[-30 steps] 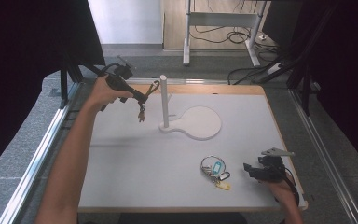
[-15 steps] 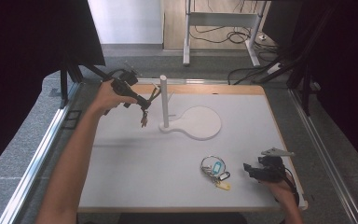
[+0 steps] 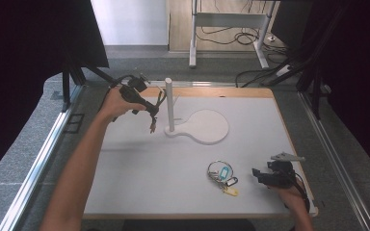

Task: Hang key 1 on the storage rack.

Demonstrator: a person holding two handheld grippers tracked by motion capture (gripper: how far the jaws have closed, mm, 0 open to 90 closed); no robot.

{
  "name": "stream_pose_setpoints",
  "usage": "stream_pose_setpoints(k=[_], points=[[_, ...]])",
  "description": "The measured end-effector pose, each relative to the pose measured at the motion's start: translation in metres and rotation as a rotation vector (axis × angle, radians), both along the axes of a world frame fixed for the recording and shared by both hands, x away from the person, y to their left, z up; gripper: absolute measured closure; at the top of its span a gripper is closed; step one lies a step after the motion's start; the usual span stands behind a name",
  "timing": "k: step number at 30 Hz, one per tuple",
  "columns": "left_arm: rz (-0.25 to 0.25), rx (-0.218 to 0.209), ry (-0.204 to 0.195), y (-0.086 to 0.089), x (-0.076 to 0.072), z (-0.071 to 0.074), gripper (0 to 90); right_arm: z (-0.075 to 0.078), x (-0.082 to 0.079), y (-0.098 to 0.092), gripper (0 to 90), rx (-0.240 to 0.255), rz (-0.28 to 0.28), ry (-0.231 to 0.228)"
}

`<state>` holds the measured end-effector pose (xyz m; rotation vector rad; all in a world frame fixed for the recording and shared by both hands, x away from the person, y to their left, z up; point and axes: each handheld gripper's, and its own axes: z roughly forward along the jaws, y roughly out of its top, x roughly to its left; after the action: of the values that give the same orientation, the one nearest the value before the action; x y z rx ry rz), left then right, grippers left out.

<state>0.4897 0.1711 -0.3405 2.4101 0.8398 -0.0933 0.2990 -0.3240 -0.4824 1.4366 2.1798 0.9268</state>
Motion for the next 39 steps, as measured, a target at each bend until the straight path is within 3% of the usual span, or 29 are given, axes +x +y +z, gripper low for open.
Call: stream_pose_setpoints(k=[5, 10, 12, 18, 30, 32, 38, 39], points=[[0.017, 0.033, -0.022, 0.001, -0.008, -0.006, 58.9, 0.0, 0.0, 0.0, 28.2, -0.001, 0.0, -0.001], [0.015, 0.019, -0.053, 0.005, -0.023, -0.007, 56.3, 0.001, 0.0, 0.0, 28.2, 0.0, -0.002, -0.003], [0.022, 0.037, -0.079, 0.01, -0.038, -0.01, 55.1, 0.001, -0.001, 0.0, 28.2, -0.001, -0.001, -0.004], [0.047, 0.016, -0.104, 0.022, -0.071, -0.021, 52.8, 0.002, -0.001, 0.002, 27.9, 0.006, 0.006, -0.005], [0.082, -0.041, -0.146, 0.039, -0.12, -0.046, 52.4, 0.007, -0.002, 0.001, 27.5, 0.026, 0.022, -0.016], [0.086, -0.028, -0.153, 0.04, -0.129, -0.051, 52.3, 0.008, -0.002, 0.001, 27.5, 0.026, 0.023, -0.018], [0.098, -0.048, -0.139, 0.044, -0.154, -0.071, 51.6, 0.011, -0.002, 0.001, 27.5, 0.026, 0.034, -0.024], [0.092, -0.032, -0.147, 0.044, -0.157, -0.074, 51.4, 0.011, -0.002, 0.001, 27.6, 0.025, 0.035, -0.024]])
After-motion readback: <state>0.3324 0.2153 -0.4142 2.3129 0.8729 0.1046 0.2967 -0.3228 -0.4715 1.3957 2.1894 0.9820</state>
